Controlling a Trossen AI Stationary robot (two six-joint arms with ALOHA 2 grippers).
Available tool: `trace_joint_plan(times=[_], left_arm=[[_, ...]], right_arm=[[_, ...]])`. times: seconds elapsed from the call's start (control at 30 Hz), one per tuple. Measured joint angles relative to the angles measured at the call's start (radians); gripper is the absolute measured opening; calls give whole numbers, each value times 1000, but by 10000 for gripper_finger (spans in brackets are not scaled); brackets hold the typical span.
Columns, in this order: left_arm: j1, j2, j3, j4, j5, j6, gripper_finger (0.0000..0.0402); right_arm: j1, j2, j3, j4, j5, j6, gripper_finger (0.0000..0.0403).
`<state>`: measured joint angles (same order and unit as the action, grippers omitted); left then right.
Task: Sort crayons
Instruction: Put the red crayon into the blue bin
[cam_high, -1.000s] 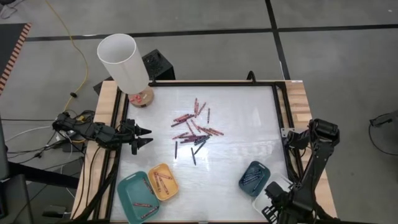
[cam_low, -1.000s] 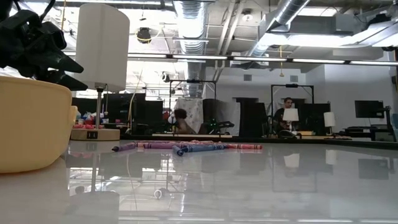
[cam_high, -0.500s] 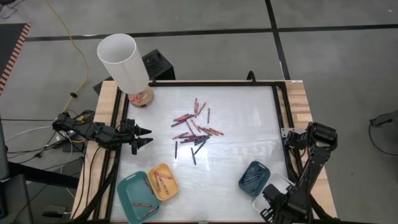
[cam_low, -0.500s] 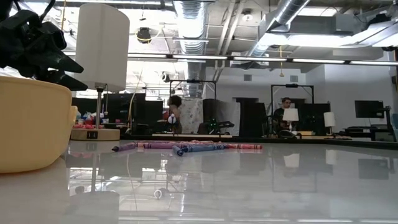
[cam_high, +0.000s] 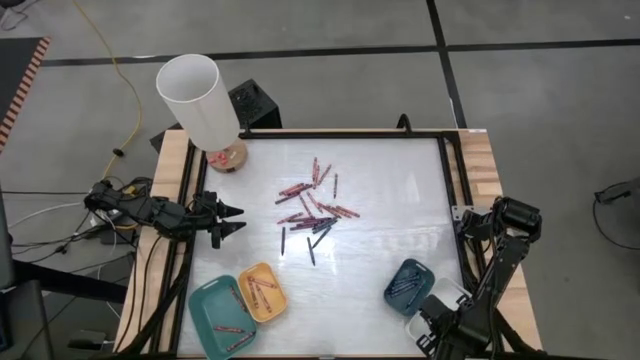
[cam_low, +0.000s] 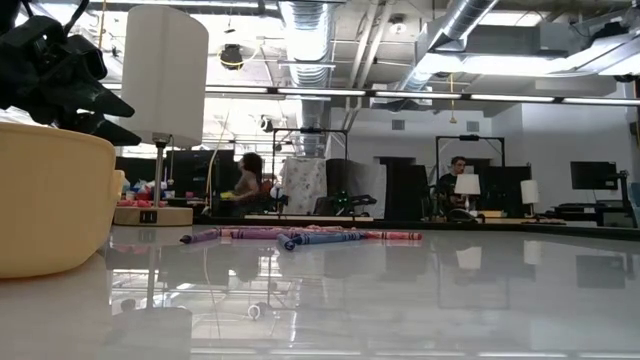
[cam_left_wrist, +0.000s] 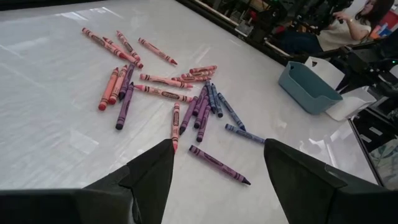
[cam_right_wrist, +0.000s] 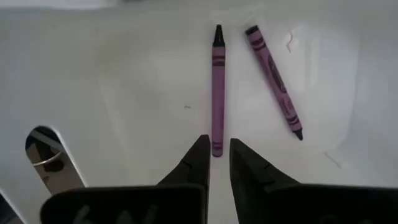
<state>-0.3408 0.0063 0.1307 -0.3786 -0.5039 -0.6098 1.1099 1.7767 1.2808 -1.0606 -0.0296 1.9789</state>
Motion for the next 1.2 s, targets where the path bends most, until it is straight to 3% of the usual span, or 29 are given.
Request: trace_joint_plan(times=[0.23, 0.53, 0.83, 1.03, 1.2], left_arm=[[0, 0, 0, 0, 0, 0, 240], [0, 0, 0, 0, 0, 0, 240], [0, 0, 0, 0, 0, 0, 240], [0, 0, 0, 0, 0, 0, 240], [0, 0, 0, -1, 0, 0, 240]], right_arm=[[-20, -32, 0, 26, 0, -64, 56], [-211, -282, 0, 26, 11, -322, 56], [-566, -455, 1, 25, 281, -915, 56], [-818, -444, 1, 56, 291, -1284, 56], [-959, -376, 1, 85, 261, -1537, 56]])
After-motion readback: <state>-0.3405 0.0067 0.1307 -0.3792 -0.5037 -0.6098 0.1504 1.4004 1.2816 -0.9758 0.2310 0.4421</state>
